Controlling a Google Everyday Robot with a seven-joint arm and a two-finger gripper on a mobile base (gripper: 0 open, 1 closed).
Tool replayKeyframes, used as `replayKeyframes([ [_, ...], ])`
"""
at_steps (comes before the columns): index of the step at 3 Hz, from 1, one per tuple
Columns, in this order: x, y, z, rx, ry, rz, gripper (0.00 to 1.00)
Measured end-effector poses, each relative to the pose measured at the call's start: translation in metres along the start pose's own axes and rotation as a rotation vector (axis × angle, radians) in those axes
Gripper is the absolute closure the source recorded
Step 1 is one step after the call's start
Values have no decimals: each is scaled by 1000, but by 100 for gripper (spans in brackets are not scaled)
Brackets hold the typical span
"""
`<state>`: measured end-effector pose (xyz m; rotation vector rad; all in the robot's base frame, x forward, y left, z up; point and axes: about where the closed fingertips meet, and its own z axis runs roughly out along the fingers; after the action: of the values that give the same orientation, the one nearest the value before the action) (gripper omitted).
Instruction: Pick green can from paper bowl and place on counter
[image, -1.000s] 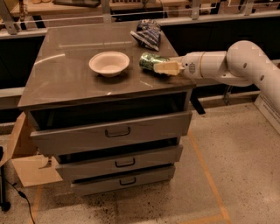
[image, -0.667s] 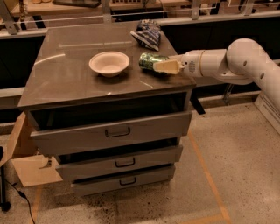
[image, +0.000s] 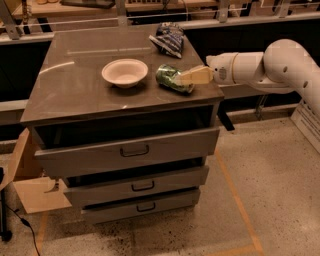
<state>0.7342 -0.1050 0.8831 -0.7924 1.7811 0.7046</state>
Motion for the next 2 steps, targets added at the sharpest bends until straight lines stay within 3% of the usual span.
replayKeyframes([
  [1, -5, -5, -16, 31, -1, -29, 0],
  [2, -12, -15, -47, 103, -15, -50, 0],
])
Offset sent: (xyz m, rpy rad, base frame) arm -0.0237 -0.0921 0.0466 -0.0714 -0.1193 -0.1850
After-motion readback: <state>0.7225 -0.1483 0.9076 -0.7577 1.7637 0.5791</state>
